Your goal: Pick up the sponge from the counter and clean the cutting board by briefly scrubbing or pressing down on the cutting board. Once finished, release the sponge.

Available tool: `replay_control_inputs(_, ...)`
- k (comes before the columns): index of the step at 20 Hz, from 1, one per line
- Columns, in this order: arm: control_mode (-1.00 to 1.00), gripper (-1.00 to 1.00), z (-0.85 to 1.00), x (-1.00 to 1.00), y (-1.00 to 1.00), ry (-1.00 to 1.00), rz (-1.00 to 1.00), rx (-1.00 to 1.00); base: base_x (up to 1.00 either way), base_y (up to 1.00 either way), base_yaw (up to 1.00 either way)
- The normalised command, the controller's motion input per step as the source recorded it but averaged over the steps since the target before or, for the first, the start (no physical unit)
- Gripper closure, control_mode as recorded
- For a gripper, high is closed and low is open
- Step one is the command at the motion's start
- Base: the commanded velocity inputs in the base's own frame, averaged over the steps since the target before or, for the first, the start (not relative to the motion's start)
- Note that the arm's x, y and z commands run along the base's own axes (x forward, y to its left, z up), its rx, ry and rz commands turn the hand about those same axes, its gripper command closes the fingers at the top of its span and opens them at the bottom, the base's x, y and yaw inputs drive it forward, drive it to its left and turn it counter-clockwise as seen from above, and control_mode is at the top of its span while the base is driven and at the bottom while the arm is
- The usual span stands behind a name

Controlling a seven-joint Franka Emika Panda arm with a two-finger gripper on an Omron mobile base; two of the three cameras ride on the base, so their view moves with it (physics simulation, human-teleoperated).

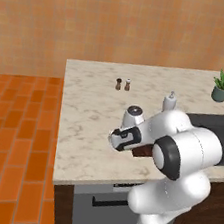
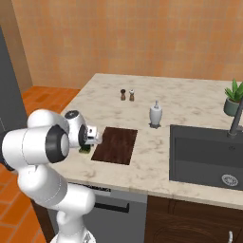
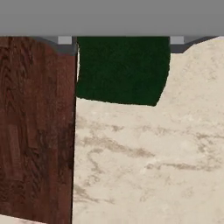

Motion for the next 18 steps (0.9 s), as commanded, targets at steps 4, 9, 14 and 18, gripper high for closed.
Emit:
replay_control_inputs(4,-1.00,1.00,0.00,0.00,-0.57,-0.08,-0.15,0.01,0.00,0.00,0.00)
replay_control_inputs(9,-1.00,1.00,-0.11,0.00,-0.28,-0.10,-0.09,0.00,0.00,0.00,0.00)
replay_control_inputs(14,-1.00,1.00,-0.22,0.00,-0.23,-0.15,-0.09,0.00,0.00,0.00,0.00)
replay_control_inputs(18,-1.00,1.00,-0.26,0.04,-0.29,-0.06,-0.07,0.00,0.00,0.00,0.00)
